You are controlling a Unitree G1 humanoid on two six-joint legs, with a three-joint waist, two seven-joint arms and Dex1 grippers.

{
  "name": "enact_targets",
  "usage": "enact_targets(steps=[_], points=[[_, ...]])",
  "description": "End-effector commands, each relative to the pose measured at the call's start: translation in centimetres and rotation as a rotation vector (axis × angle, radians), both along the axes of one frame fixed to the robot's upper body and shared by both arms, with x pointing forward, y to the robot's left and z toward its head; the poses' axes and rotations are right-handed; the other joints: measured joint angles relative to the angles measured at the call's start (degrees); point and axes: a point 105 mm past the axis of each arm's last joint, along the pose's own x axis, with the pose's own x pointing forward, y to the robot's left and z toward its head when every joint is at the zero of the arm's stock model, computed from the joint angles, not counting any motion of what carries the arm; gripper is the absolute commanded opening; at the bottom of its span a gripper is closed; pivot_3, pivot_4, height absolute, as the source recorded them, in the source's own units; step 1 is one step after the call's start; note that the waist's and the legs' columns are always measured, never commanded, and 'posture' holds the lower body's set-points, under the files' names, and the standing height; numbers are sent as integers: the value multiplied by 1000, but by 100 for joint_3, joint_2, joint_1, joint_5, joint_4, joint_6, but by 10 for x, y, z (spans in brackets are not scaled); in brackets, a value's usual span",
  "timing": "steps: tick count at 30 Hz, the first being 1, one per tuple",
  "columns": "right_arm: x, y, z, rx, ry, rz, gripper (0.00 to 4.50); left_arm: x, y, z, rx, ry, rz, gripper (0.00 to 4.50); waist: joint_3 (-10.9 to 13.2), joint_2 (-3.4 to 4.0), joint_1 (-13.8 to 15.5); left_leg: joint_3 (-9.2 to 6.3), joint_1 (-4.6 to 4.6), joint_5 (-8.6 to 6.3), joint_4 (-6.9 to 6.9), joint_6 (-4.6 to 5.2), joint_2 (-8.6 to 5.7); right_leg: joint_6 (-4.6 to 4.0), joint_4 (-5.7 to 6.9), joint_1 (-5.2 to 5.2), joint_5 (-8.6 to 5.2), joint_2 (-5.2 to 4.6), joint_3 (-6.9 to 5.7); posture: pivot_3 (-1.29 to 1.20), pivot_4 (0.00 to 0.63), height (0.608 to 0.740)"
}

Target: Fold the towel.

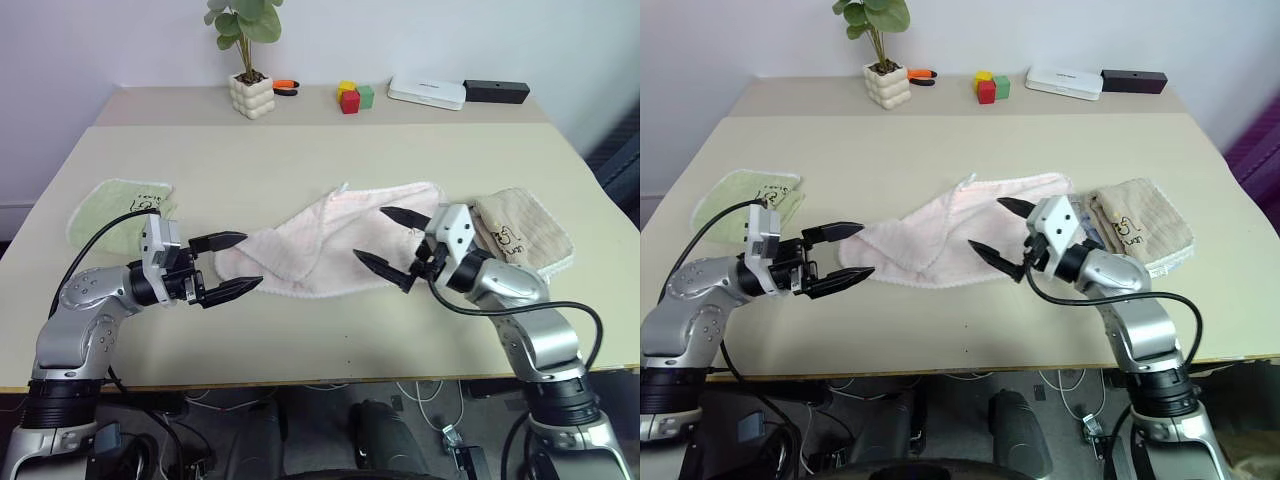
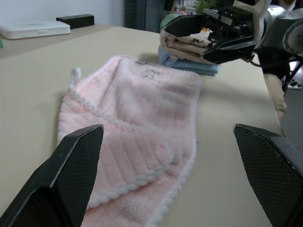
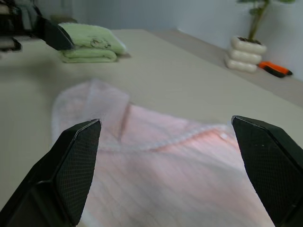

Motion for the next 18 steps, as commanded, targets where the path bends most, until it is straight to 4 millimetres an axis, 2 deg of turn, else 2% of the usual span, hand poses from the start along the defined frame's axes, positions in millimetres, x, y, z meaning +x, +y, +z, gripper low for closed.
enact_targets(steps=[1,5,7,13,18], points=[[2,-3,18,-1,-79,3,4489,3,-3,11,2,-57,-22,4500,0,-1,9,1,0,0,1,0,-1,0,0,0,0,-1,0,0,150,740],[2,-1,17,-2,-95,7,4489,7,-6,5,61,-106,-32,4500,0,-1,-2,0,0,0,1,0,-1,0,0,1,0,-1,-1,0,150,740],[3,3,16,14,-101,-2,4489,13,-2,-5,156,-153,-23,4500,0,-1,-6,0,0,0,-1,0,-1,0,0,0,0,1,-1,0,150,740],[3,12,17,56,-120,-20,4489,25,-16,-26,279,-183,-65,4500,0,0,13,0,0,0,-1,0,0,1,0,-1,1,2,-1,0,150,740],[-1,13,11,78,-120,-61,4489,36,-25,-26,309,-243,-92,4500,0,0,18,2,-2,0,3,0,-2,1,0,0,1,1,0,0,150,740]])
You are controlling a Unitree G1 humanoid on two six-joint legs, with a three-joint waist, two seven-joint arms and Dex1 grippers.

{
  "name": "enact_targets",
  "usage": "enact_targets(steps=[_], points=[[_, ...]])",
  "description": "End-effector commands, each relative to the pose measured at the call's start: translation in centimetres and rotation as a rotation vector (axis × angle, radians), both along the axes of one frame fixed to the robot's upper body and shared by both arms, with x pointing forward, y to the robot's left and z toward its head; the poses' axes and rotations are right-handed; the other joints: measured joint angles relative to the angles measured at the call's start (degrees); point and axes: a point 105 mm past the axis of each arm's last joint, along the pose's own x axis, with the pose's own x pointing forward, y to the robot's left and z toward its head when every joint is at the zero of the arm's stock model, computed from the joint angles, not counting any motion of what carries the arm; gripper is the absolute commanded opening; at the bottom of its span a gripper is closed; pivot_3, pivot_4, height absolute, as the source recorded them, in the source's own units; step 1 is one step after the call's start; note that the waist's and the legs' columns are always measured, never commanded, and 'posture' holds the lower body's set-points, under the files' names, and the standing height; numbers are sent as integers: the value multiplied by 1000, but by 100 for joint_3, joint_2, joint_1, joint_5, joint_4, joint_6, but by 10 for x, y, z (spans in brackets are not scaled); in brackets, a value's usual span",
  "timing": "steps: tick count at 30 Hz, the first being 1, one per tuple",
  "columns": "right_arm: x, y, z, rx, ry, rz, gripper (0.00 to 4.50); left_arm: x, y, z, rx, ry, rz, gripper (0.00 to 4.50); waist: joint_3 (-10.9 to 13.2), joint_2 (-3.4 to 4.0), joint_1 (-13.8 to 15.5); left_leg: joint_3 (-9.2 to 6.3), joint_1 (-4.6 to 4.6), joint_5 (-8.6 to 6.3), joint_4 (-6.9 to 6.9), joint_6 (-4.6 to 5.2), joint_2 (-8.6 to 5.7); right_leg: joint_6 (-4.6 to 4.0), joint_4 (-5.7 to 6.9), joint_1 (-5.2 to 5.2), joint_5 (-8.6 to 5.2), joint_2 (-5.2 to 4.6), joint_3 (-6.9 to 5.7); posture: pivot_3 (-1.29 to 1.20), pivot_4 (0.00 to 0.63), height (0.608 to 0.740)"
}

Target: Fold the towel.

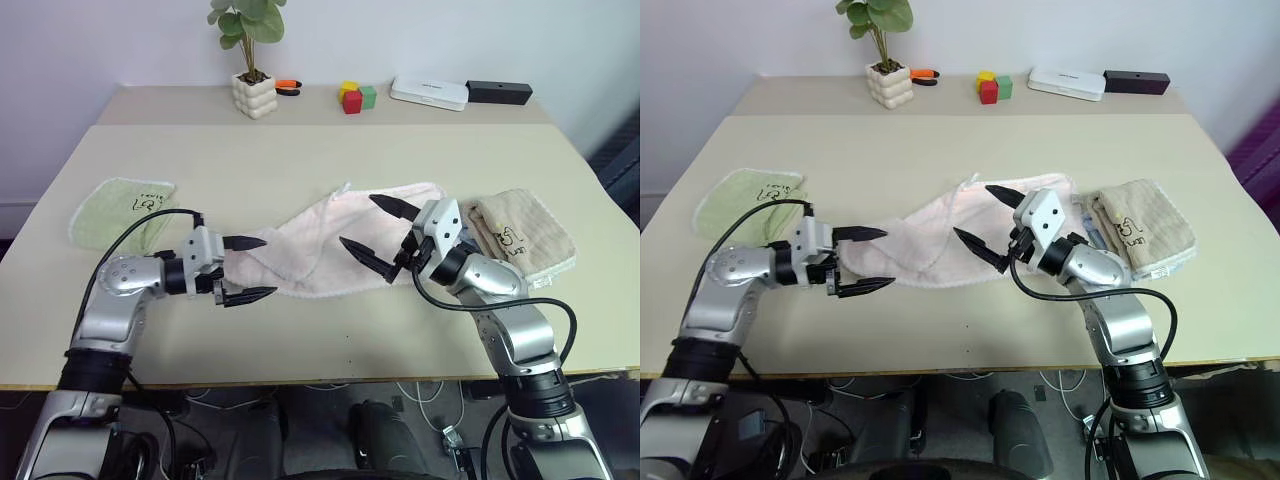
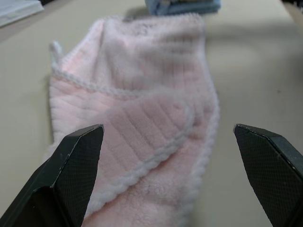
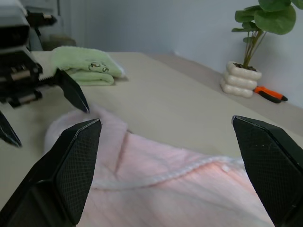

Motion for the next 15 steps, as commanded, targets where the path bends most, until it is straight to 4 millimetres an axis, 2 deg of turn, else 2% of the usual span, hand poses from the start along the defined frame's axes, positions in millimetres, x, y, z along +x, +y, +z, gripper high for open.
enact_targets(steps=[1,4,7,15], points=[[-6,3,10,27,-66,-23,4489,6,-7,10,25,-96,-35,4500,0,0,-13,0,0,0,-1,0,0,0,0,0,0,0,0,0,150,740],[-8,6,11,47,-75,-42,4489,11,-9,6,102,-184,-67,4500,0,0,-22,-1,1,0,-2,0,0,1,1,-1,1,2,-1,0,150,740],[-8,6,11,54,-82,-59,4489,17,-15,12,84,-234,-77,4500,0,0,-24,-1,0,0,-2,0,0,2,1,-2,1,2,-1,0,150,740],[-7,3,12,64,-95,-93,4489,22,-15,3,151,-278,-126,4500,0,0,-20,-1,0,0,-2,0,0,3,1,-1,2,2,-1,0,150,740]])
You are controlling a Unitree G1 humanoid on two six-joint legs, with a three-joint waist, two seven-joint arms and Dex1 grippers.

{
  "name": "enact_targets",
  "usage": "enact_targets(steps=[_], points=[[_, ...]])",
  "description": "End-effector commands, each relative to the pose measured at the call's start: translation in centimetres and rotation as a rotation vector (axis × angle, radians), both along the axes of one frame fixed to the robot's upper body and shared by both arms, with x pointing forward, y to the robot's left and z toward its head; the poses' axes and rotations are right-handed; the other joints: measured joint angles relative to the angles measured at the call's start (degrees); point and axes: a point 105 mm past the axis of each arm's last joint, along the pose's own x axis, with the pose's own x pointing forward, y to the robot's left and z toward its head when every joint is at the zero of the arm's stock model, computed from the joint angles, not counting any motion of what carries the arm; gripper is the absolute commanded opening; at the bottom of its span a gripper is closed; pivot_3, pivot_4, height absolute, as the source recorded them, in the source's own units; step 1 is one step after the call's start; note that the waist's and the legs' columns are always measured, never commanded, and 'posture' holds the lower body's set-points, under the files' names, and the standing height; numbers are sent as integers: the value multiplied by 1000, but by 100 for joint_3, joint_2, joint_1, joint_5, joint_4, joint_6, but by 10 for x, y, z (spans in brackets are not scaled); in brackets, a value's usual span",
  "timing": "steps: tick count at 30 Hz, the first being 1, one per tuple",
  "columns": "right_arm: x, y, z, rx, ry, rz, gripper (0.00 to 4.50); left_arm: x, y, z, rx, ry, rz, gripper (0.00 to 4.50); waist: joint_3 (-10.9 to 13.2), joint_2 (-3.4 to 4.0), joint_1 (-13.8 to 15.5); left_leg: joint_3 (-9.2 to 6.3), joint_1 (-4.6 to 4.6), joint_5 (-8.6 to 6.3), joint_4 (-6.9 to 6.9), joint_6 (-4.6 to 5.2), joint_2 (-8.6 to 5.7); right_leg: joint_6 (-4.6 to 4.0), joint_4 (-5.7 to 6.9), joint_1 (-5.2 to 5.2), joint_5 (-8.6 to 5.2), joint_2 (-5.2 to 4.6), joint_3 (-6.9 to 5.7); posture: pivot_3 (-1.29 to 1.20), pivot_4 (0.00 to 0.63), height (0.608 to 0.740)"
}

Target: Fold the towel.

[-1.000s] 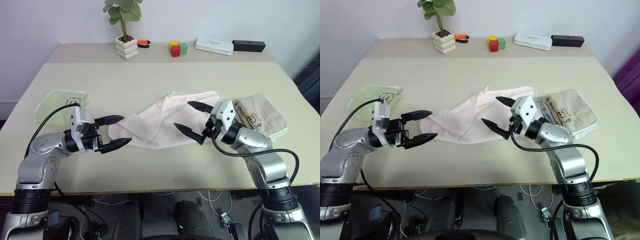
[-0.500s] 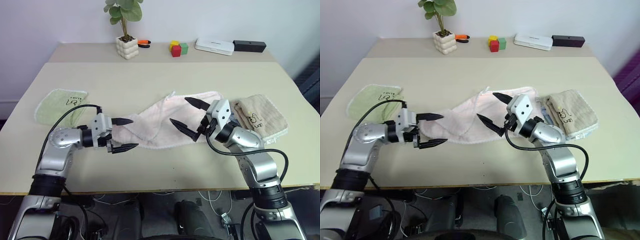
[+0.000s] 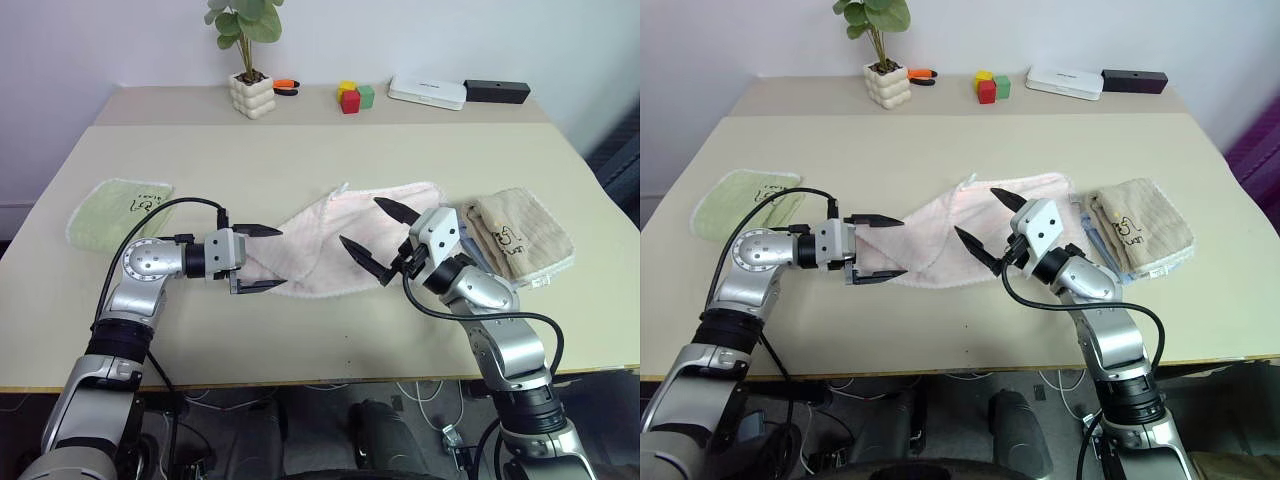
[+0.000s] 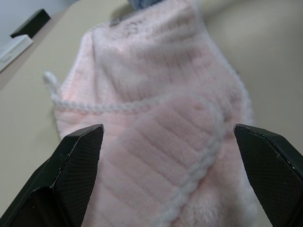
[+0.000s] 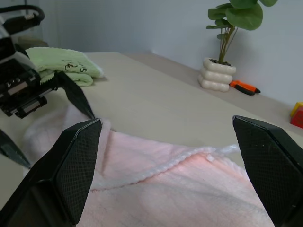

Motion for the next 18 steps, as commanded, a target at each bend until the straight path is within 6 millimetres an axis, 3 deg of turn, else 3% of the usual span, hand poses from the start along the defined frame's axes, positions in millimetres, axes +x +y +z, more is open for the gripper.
enact_targets(steps=[1,9,18], points=[[-6,2,15,20,-74,1,4489,1,-5,7,16,-43,-41,4500,0,0,0,0,0,0,0,0,0,0,0,0,0,0,0,0,150,740],[-6,3,17,27,-83,-6,4489,0,-13,-5,82,-86,-70,4500,0,0,-2,0,0,0,0,0,0,0,1,0,0,0,0,0,150,740],[-4,4,18,33,-91,-9,4489,14,-13,3,96,-171,-13,4500,0,0,-1,0,0,0,0,0,0,1,1,0,1,0,0,0,150,740]])
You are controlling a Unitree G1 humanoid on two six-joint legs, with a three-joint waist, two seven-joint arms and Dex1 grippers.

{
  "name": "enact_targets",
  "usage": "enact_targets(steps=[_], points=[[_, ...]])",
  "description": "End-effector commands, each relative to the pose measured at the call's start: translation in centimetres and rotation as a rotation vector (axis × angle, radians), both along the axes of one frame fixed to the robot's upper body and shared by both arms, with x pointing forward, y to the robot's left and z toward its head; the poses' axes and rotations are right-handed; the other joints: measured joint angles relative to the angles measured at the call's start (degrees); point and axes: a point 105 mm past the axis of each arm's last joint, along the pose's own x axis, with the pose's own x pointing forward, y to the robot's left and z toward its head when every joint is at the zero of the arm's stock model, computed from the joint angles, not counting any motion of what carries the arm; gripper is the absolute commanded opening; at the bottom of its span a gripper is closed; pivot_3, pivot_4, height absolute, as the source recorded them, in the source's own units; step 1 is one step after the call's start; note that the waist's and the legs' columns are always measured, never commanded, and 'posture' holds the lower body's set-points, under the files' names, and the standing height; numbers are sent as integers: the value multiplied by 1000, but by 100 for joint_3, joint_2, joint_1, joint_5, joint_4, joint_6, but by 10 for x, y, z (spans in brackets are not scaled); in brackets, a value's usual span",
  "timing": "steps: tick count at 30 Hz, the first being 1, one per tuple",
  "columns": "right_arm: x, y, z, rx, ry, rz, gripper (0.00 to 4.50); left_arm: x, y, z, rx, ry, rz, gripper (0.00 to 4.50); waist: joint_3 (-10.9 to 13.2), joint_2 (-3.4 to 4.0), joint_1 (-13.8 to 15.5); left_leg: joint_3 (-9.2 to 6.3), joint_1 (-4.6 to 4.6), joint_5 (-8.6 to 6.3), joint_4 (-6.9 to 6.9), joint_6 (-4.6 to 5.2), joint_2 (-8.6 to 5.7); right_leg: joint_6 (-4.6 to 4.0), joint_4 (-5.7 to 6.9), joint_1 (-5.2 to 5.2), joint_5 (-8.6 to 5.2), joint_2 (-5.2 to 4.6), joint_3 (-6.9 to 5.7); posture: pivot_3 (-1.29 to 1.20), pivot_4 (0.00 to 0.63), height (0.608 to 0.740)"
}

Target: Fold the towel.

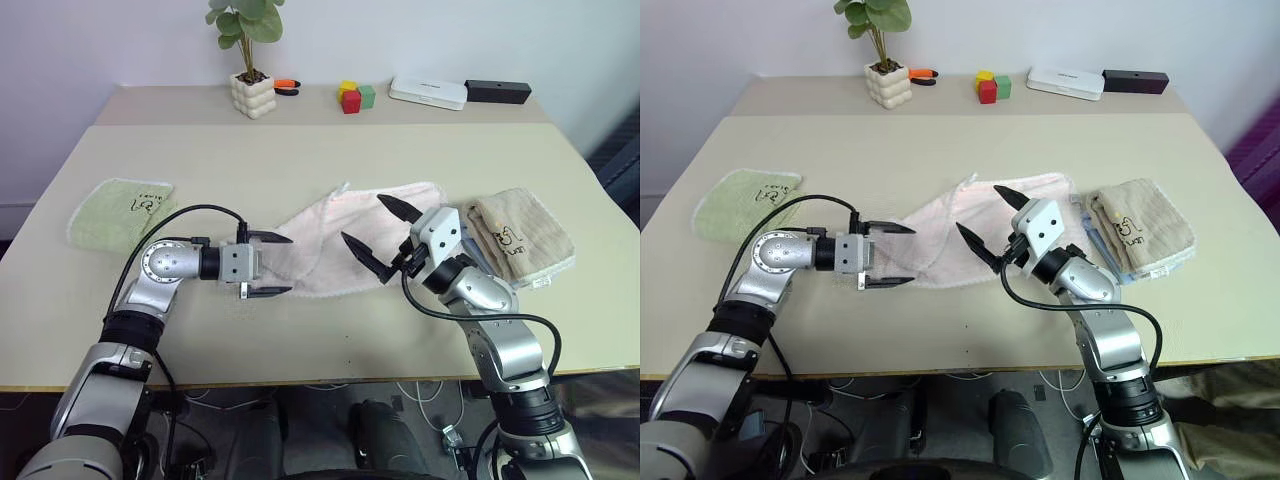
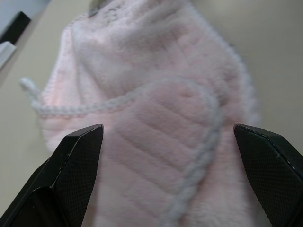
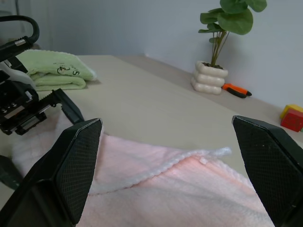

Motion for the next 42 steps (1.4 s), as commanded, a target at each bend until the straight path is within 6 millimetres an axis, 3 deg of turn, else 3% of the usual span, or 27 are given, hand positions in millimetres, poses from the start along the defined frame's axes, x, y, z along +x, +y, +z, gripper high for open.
enact_targets(steps=[1,15,18,25,30,34,42], points=[[-5,4,15,18,-68,13,4489,8,0,15,-14,-63,17,4500,0,0,1,0,0,0,0,0,0,0,0,0,0,0,0,0,150,740],[-5,3,15,23,-73,3,4489,10,-4,22,-57,-78,1,4500,0,0,-1,0,0,0,0,0,0,3,0,0,2,0,0,0,150,740],[-5,3,15,22,-73,1,4500,10,-5,18,-45,-65,-3,3618,0,0,0,0,0,0,0,0,0,4,0,0,2,0,0,0,150,740],[-5,2,14,19,-70,-1,4500,8,-6,14,-42,-52,-4,25,0,0,0,0,0,0,0,0,0,5,0,0,3,0,0,0,150,740],[-5,1,15,14,-70,-6,4500,10,-1,13,-44,-45,14,25,0,0,1,0,0,0,0,0,0,5,0,0,3,0,0,0,150,740],[5,-9,18,-2,-90,-71,4500,12,10,25,-98,-51,52,25,0,0,-4,0,0,0,0,0,0,5,0,0,3,0,0,0,150,740],[53,-57,15,-60,-57,-384,4500,-2,42,52,-260,-26,122,25,0,0,-20,0,1,0,-2,0,1,6,7,-3,3,0,0,0,150,740]])
